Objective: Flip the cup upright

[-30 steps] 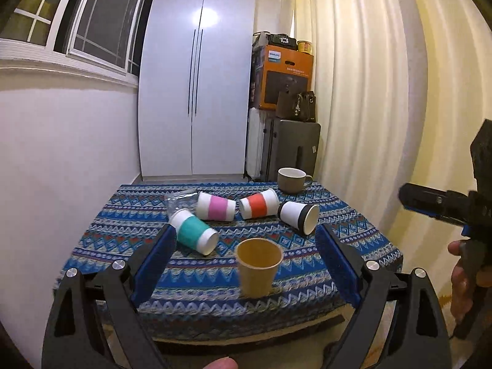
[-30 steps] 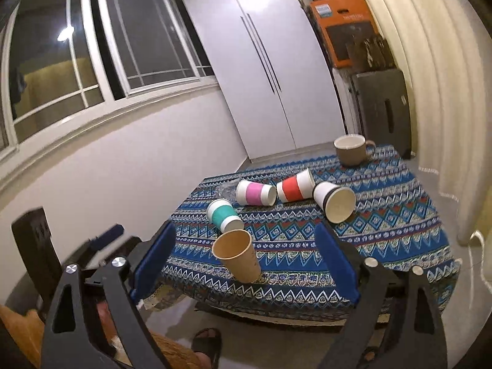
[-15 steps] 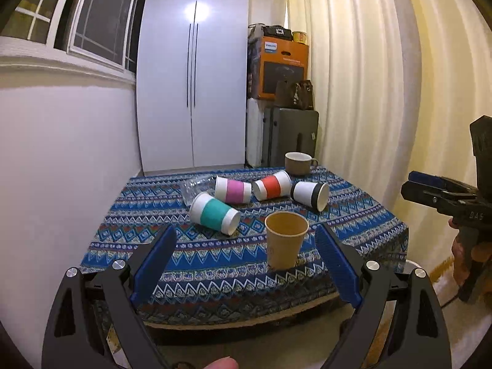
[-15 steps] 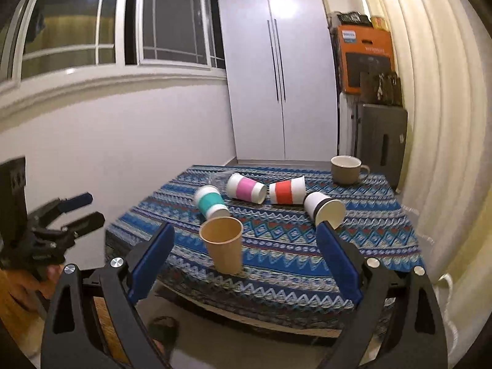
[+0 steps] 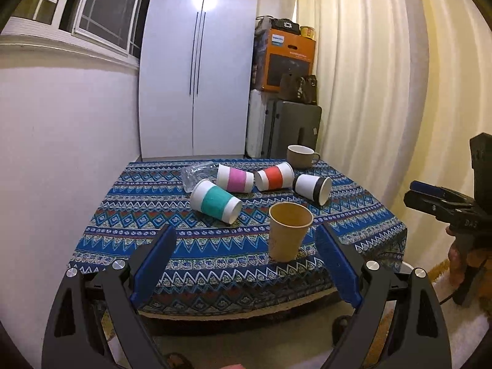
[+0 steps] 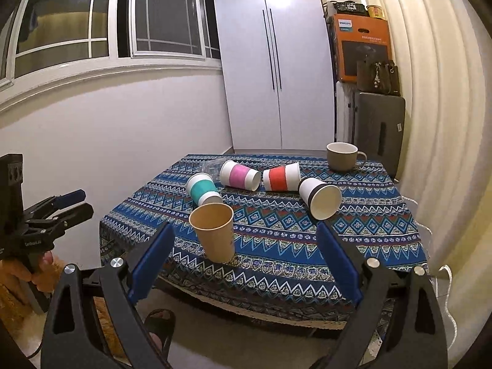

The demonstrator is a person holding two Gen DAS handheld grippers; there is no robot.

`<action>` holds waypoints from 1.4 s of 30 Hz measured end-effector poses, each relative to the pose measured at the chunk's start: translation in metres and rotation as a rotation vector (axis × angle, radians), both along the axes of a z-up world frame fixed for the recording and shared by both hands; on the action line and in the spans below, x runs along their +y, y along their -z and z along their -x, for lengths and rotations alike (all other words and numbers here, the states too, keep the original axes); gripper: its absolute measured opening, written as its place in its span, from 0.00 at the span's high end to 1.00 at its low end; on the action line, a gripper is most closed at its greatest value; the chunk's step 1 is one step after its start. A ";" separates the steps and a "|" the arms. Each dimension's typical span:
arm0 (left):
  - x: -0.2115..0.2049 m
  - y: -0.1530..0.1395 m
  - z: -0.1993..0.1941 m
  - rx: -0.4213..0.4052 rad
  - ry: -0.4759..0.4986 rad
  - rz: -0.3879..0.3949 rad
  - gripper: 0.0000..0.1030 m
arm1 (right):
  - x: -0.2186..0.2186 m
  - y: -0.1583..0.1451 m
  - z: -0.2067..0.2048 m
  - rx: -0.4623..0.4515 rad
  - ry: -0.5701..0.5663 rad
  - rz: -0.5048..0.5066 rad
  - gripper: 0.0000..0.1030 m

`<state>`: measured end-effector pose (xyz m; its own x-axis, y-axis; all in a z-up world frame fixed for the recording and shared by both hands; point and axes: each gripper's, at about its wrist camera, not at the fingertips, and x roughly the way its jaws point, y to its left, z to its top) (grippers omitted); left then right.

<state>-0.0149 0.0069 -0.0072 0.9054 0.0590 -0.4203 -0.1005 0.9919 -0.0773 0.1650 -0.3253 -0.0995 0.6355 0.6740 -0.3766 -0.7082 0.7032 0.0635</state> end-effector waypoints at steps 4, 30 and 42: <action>-0.007 0.002 -0.003 0.016 0.020 -0.011 0.13 | 0.005 0.002 0.003 -0.004 -0.015 0.018 0.11; -0.014 0.004 -0.006 0.037 0.033 -0.020 0.13 | 0.015 0.006 0.007 -0.011 -0.041 0.050 0.08; -0.019 0.004 -0.006 0.032 0.056 -0.017 0.13 | 0.014 0.005 0.007 -0.010 -0.040 0.049 0.08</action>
